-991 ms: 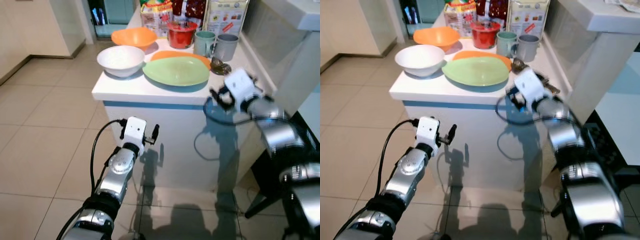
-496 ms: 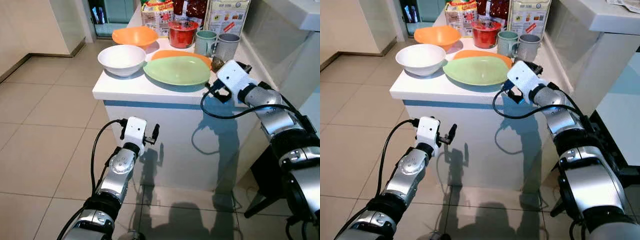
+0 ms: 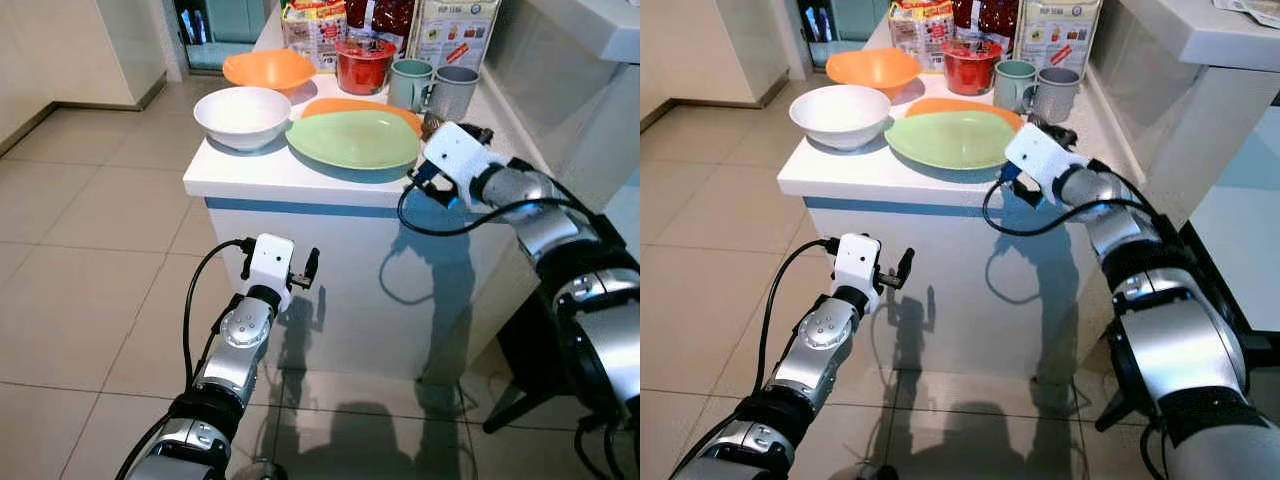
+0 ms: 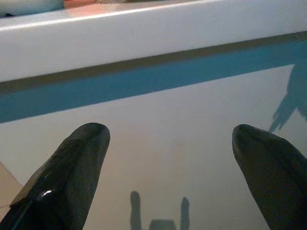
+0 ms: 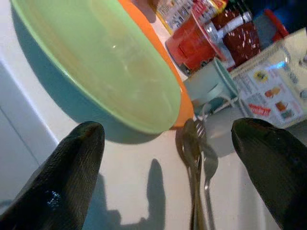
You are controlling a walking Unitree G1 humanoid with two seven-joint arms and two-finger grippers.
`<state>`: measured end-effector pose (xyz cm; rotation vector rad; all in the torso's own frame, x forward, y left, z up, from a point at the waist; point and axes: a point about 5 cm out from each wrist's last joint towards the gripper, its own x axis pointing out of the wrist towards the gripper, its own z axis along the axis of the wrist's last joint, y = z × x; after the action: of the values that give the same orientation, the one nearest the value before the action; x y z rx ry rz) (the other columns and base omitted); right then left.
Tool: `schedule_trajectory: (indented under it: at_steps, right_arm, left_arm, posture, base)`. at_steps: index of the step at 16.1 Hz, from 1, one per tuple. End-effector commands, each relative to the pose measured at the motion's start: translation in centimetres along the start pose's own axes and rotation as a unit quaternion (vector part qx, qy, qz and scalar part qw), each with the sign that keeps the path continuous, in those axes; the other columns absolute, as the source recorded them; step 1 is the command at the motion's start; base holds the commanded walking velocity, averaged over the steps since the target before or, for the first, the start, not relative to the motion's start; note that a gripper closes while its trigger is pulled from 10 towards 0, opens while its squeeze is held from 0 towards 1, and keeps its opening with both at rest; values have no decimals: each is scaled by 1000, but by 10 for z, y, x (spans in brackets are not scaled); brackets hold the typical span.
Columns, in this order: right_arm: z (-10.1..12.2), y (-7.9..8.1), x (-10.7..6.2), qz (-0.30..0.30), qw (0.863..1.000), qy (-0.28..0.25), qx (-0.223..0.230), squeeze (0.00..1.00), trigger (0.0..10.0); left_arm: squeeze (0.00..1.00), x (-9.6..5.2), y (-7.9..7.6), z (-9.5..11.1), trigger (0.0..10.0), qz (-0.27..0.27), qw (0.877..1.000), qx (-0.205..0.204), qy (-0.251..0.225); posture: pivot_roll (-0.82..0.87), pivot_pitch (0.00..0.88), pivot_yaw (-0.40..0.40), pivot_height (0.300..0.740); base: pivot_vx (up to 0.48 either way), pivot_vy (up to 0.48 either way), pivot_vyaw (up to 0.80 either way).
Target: Setting the table
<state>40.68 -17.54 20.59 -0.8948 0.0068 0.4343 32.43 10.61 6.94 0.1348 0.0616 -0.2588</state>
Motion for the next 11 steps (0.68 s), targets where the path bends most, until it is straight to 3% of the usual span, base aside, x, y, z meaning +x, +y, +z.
schedule_trajectory:
  at_steps: [1, 7, 11]
  right_arm:
    - [8, -6, 2, -1, 1000, -13, -12, 0, 10000]
    - [14, -5, 4, -7, 1000, -27, -7, 0, 10000]
    - [13, -2, 5, -1, 1000, -26, -6, 0, 10000]
  left_arm:
    - [0, -1, 1, 0, 10000, 10, 1000, -5, -2]
    - [0, -2, 4, 0, 10000, 9, 1000, 7, -4]
    - [0, 0, 3, -1, 10000, 6, 1000, 11, 5]
  posture:
    - [-8, 0, -22, 740]
    - [-8, 0, -15, 740]
    - [-10, 0, -15, 740]
  base:
    - [0, 0, 0]
    - [0, 0, 0]
    - [395, -266, 0]
